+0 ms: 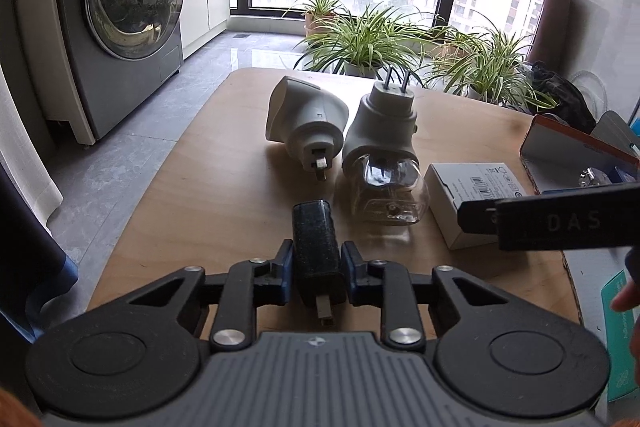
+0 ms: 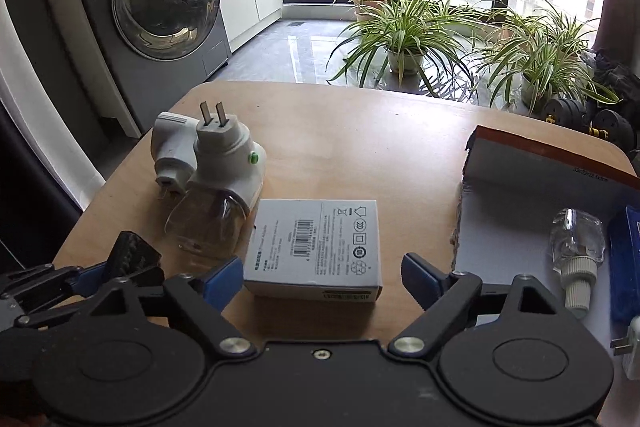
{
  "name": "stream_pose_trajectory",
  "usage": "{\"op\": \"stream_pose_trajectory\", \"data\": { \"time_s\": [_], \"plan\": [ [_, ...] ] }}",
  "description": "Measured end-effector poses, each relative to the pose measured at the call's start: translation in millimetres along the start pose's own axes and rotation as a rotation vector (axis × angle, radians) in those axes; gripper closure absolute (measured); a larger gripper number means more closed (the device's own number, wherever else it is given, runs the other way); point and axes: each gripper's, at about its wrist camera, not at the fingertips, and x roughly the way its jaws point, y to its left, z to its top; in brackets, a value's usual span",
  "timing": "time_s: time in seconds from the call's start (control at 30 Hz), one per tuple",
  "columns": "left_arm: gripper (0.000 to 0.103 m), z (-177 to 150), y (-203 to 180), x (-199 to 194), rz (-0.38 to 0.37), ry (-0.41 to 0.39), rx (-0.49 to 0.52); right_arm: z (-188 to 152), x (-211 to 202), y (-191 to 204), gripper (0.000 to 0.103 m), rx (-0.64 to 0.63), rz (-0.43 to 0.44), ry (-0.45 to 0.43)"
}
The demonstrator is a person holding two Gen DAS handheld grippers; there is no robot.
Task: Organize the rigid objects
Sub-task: 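Grasp the black charger with the left gripper while the right gripper grasps the white adapter box, then carry the black charger and white box with both grippers over the tray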
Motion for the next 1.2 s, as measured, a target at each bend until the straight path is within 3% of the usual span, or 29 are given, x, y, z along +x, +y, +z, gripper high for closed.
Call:
{"op": "stream_pose_trajectory", "data": {
  "time_s": [0.3,0.33,0.4,1.2],
  "plan": [
    [0.08,-0.2,-0.8,1.0,-0.01,-0.019,0.012,10.4,31.2,8.8,0.001,-0.008,-0.061,0.045],
    [0.08,0.8,-1.1,1.8,-0.014,-0.018,0.006,9.9,28.6,7.8,0.009,0.005,-0.056,0.033],
    [0.08,0.4,0.0,0.2,-0.014,-0.02,0.004,7.6,20.6,4.9,0.011,0.028,-0.051,0.008],
    [0.08,-10.5,-10.3,-77.0,-0.072,-0.084,-0.022,-77.4,-151.2,-19.5,0.011,0.102,-0.073,-0.174]
  ]
}}
